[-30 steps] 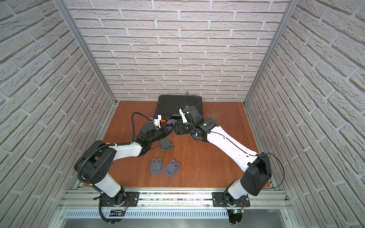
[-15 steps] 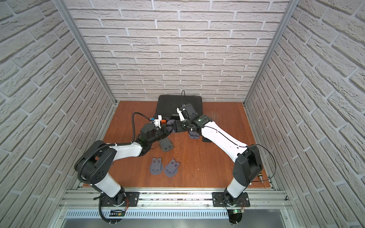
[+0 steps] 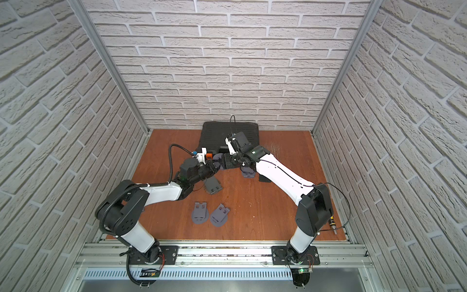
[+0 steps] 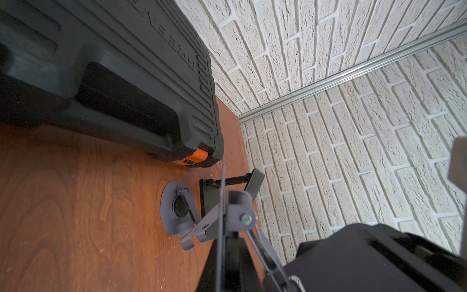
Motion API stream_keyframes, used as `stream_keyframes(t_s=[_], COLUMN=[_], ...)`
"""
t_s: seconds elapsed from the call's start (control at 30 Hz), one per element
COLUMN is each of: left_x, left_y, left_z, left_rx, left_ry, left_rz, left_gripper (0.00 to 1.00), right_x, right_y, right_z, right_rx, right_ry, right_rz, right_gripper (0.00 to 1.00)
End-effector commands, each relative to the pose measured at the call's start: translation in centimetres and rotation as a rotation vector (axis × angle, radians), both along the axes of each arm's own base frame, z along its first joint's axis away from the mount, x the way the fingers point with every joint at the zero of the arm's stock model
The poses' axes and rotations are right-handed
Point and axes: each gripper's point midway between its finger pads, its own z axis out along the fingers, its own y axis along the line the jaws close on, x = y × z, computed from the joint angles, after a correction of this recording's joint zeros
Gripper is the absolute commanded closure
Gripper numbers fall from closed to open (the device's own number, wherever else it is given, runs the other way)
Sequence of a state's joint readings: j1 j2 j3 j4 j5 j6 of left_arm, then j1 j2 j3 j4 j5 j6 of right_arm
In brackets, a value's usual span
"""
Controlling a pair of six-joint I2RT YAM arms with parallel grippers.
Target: Open the phone stand
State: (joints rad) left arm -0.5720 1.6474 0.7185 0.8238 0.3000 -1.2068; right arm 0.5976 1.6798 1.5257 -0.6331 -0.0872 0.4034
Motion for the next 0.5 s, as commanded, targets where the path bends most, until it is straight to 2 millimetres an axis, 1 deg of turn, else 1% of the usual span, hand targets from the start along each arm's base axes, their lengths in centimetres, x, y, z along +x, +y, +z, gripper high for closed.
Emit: stream_keyframes(t_s=[0.0,0.1,0.23,0.27,0.43,0.47], left_x=[-0.58,-0.62,-0.62,-0.66,-0.79,-0.83], left_y=[-1.56,-1.61,-1.54,-1.51,-1.28,-1.26], left_z=[3.32,3.21,2.97,2.93,2.52,2.48], left_rx=[-0.06,-0.056,-0.046,-0.043,-0.014,-0.008], left_ry=[-0.104,-0.1,-0.095,-0.096,-0.095,-0.097], left_rz=[-0.062,-0.064,-0.064,-0.064,-0.061,-0.062], left_gripper=[1.0,1.0,1.0,0.97,0.79,0.78], right_x=[0.74,0.64,0.42,0.38,-0.09,-0.16], right_y=[0.83,0.86,0.87,0.83,0.51,0.43], right_z=[0.91,0.86,1.08,1.16,1.23,1.23], right_rx=[0.019,0.017,0.022,0.024,0.019,0.018], right_ry=[-0.041,-0.041,-0.04,-0.042,-0.038,-0.037], right_rz=[0.02,0.025,0.032,0.032,0.032,0.031], right_gripper=[0.59,0.65,0.7,0.71,0.73,0.74])
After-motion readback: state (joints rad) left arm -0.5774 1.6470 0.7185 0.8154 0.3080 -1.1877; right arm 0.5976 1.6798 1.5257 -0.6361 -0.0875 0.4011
